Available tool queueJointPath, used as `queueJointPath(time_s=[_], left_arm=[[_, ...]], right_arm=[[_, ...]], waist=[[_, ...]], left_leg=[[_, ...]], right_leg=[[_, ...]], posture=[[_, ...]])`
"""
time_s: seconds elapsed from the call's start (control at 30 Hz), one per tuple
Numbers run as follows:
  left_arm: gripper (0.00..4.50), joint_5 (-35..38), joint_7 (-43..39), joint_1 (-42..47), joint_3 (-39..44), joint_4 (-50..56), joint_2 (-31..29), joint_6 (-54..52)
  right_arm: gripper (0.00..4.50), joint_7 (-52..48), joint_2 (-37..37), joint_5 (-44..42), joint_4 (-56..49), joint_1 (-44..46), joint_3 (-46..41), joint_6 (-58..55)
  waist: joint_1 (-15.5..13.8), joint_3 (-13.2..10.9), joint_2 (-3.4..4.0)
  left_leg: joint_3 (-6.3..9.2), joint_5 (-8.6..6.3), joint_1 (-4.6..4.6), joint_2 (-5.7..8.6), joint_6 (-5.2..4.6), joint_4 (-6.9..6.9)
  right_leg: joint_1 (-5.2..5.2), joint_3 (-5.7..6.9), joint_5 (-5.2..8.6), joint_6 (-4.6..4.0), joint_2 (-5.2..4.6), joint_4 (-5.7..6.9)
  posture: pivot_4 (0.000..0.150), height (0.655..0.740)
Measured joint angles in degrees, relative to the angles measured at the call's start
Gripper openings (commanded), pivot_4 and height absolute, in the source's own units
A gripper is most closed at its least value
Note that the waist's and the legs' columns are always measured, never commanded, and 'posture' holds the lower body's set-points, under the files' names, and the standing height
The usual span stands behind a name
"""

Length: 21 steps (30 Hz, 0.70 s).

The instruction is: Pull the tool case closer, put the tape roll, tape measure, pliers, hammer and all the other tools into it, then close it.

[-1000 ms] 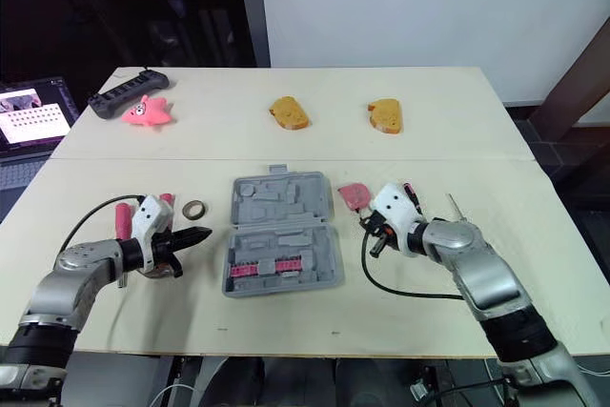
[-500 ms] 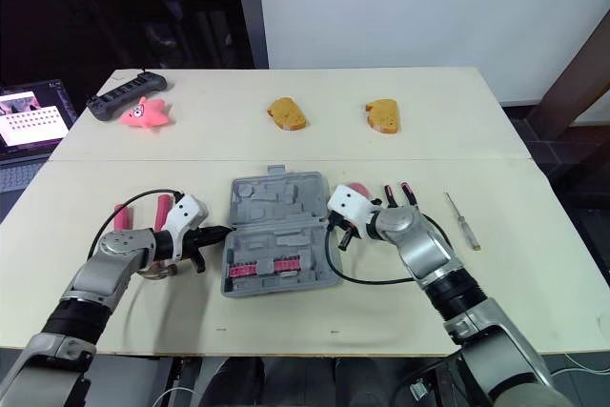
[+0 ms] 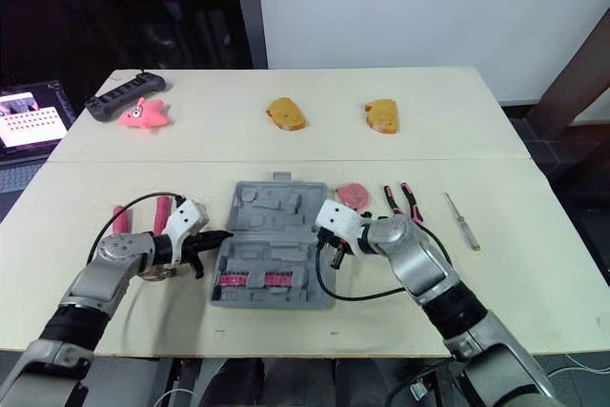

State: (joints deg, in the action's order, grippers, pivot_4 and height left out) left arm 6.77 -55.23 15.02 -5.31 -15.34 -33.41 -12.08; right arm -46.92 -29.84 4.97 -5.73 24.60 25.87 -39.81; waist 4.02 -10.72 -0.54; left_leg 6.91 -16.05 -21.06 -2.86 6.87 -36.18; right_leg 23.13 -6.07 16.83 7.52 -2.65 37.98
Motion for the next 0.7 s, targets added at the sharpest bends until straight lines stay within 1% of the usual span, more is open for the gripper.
queueJointPath(time_s=[0.2, 0.3, 0.53, 0.7], left_arm=[[0.00, 2.06, -1.76, -9.69, 0.26, 11.23, -3.11, -2.75], [0.00, 3.25, -2.06, -14.00, 0.59, 15.95, -4.67, -4.58], [0.00, 4.94, -1.95, -18.87, 1.62, 21.25, -6.18, -7.60], [0.00, 5.70, -1.78, -21.24, 1.80, 23.72, -7.07, -8.94]], right_arm=[[0.02, 0.42, -3.30, -0.04, -14.32, -8.81, 0.81, -7.38], [0.02, 1.04, -4.29, -0.08, -19.24, -11.82, 1.31, -10.45], [0.02, 1.95, -5.58, -1.04, -25.92, -15.38, 2.50, -16.13], [0.02, 2.42, -5.94, -2.07, -27.20, -15.47, 3.06, -18.17]], waist=[[-0.02, 0.03, -0.03], [-0.07, 0.05, -0.04], [-0.04, 0.08, -0.09], [-0.07, 0.08, -0.10]], left_leg=[[0.00, -0.01, 0.00, -0.01, -0.01, 0.05], [0.00, -0.01, 0.00, -0.01, -0.02, 0.03], [0.00, -0.02, 0.00, -0.01, -0.02, 0.06], [-0.01, -0.02, 0.00, -0.01, -0.02, 0.07]], right_leg=[[0.00, -0.01, 0.04, 0.00, 0.00, -0.05], [0.00, -0.01, 0.05, -0.01, 0.00, -0.04], [0.00, -0.01, 0.06, -0.02, 0.00, -0.09], [0.00, -0.01, 0.07, -0.04, 0.00, -0.12]], posture=[[0.150, 0.7400], [0.150, 0.7400], [0.150, 0.7400], [0.150, 0.7400]])
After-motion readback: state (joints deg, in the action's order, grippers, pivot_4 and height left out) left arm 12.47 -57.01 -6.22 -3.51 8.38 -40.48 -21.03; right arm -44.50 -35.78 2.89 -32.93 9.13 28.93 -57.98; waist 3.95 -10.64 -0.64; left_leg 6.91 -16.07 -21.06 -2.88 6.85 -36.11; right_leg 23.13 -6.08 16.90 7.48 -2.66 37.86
